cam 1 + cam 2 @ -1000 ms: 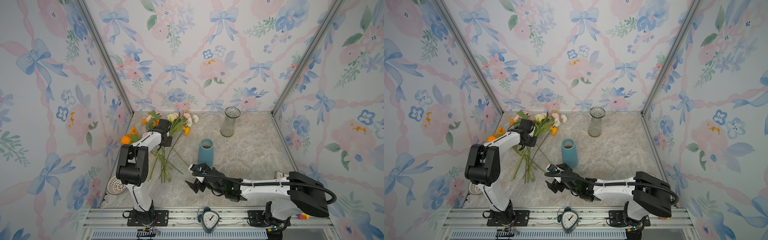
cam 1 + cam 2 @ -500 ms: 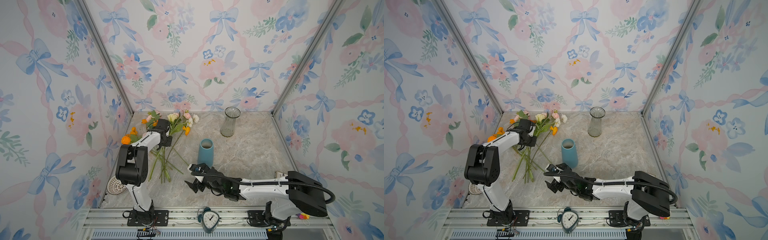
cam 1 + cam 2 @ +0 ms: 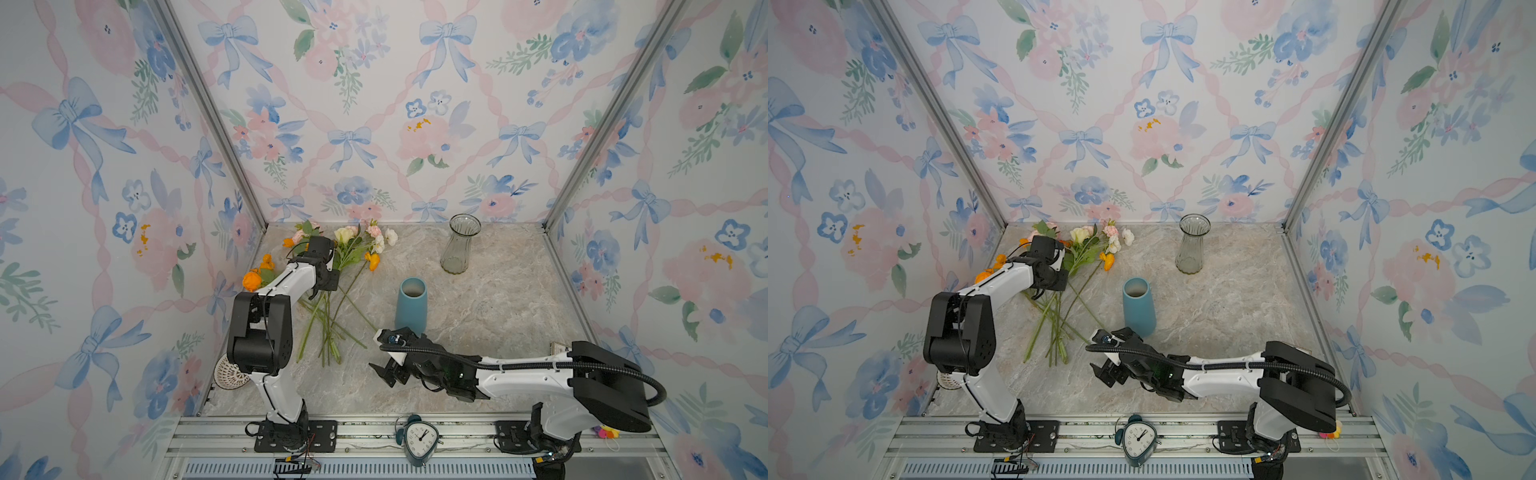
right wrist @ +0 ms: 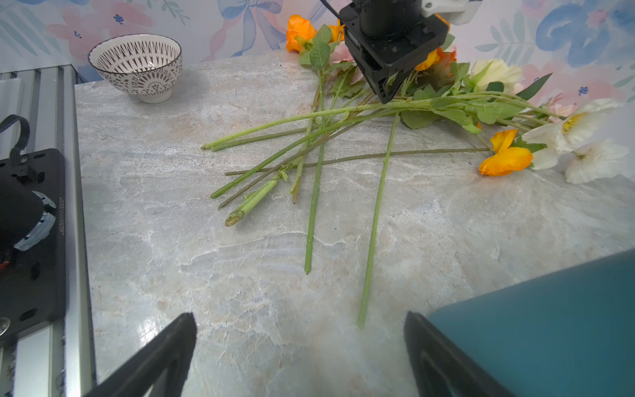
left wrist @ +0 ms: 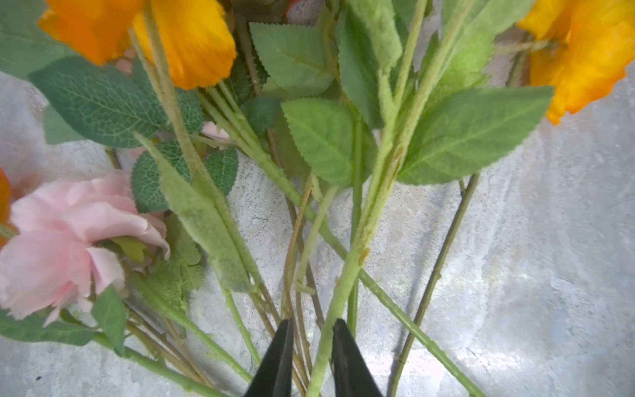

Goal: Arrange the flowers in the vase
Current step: 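Close the left gripper around a white flower stem in the pile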

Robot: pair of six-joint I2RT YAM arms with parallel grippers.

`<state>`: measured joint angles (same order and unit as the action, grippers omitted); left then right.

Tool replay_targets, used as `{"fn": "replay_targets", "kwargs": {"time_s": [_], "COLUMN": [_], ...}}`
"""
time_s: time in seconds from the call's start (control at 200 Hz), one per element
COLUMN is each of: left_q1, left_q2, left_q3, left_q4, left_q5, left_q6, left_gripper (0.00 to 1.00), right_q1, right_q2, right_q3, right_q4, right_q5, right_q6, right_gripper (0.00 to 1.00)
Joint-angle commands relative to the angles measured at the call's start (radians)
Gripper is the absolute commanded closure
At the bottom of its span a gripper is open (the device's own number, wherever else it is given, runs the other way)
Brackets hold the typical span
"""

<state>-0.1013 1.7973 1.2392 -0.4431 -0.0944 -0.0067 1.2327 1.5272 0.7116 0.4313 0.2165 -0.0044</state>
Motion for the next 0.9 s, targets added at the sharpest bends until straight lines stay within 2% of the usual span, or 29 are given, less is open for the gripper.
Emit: {"fn": "replay_targets", "kwargs": {"time_s": [0.0, 0.895], "left_q1": [0.003, -0.005], "left_q2": [-0.021, 0.038], "left_q3": [-0.014, -0.003], "left_q4": [-0.009, -0.025], "left_q5": [0.027, 0.009], "left_q6": [0.005, 0.001], "left_gripper": [0.77, 0.78], "right_q1": [-0.011, -0.011], "right_q2": [0.014, 0.027], "right_q3": [0.034, 0.049], "right_q4": [-0.008, -0.026], "right_q5": [-0.006, -0.025], "right_q6": [-0.005, -0.006], "right_gripper": [0.03, 0.03]}}
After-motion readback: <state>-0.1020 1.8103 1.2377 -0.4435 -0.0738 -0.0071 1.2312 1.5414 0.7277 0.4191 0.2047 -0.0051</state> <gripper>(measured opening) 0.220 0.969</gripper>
